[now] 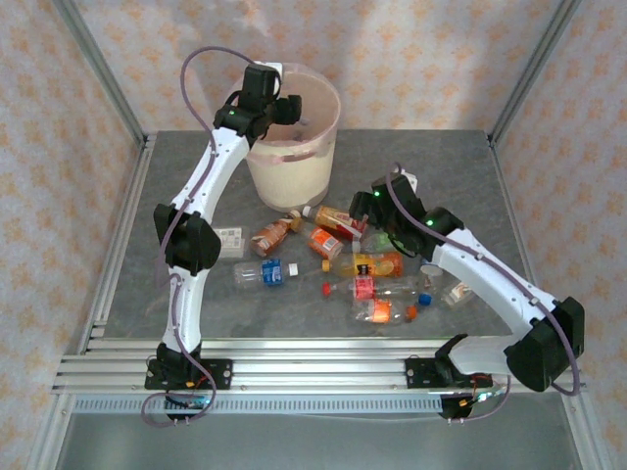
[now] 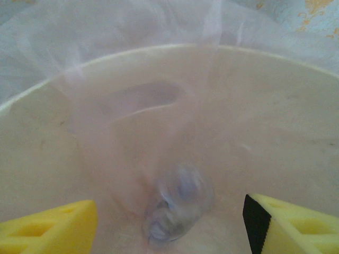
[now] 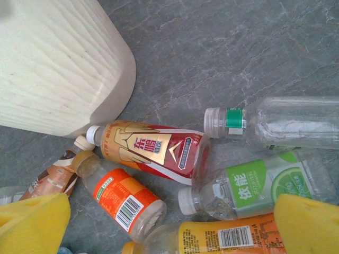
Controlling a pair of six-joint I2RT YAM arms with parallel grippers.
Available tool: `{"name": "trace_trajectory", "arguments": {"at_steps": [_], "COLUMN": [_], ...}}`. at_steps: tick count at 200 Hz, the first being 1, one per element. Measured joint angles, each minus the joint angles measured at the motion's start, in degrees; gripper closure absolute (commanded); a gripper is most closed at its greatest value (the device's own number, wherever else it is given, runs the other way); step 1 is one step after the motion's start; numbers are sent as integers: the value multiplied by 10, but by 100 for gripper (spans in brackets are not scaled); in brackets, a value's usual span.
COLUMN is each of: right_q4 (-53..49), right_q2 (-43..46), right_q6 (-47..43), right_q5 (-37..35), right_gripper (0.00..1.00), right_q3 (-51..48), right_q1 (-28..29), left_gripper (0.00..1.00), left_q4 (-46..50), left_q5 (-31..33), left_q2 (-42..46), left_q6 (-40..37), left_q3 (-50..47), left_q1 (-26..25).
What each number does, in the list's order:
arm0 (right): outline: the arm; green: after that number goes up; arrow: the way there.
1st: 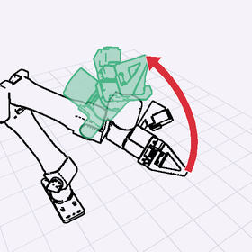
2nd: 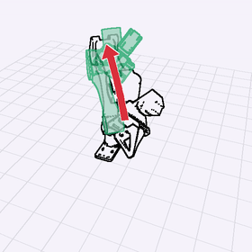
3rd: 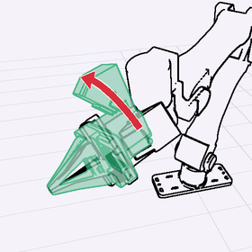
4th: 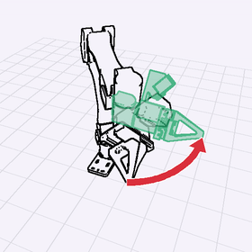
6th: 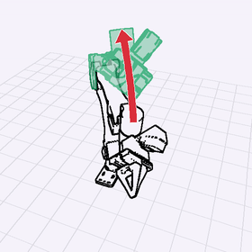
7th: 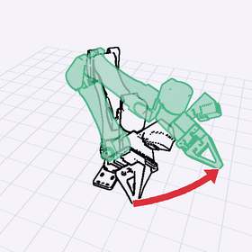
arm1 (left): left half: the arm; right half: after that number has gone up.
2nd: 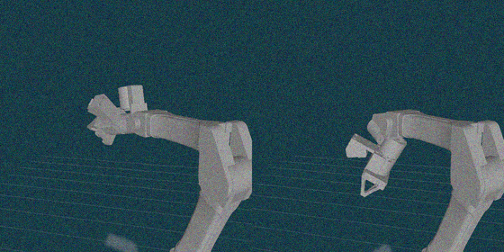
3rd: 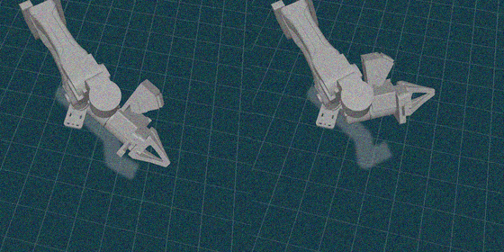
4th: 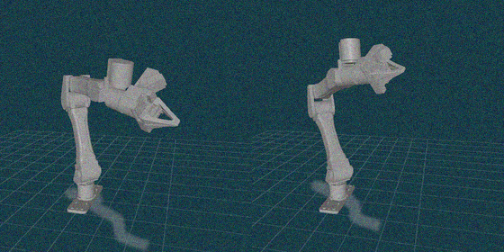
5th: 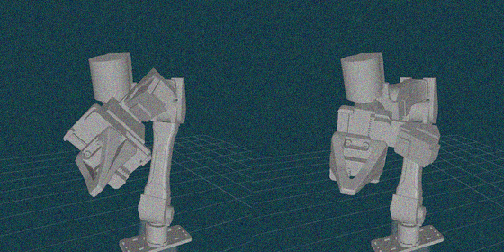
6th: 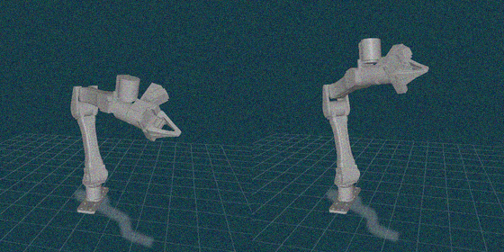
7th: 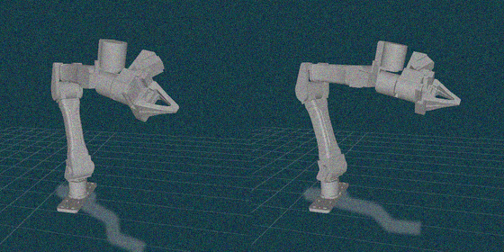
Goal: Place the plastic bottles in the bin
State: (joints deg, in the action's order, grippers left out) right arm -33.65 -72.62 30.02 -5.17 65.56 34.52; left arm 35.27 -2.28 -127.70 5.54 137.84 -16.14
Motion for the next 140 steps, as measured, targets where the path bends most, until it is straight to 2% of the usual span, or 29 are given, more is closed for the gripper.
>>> {"name": "trace_trajectory", "arguments": {"at_steps": [12,56,77,116,140], "right_q4": [1,1,1,1,-2], "right_q2": [7,30,33,33,33], "right_q6": [0,-2,-3,-9,-10], "right_q5": [-1,-11,-11,-15,-20], "right_gripper": [1,1,1,1,1], "right_q3": [-2,-4,-4,-4,-4], "right_q1": [0,0,0,0,0], "left_gripper": [0,0,0,0,0], "left_q4": [3,32,49,77,73], "left_q5": [0,12,25,69,103], "left_q2": [0,3,31,139,264], "left_q6": [4,36,52,91,126], "left_q3": [0,33,39,30,-61], "left_q1": [0,0,0,0,0]}}
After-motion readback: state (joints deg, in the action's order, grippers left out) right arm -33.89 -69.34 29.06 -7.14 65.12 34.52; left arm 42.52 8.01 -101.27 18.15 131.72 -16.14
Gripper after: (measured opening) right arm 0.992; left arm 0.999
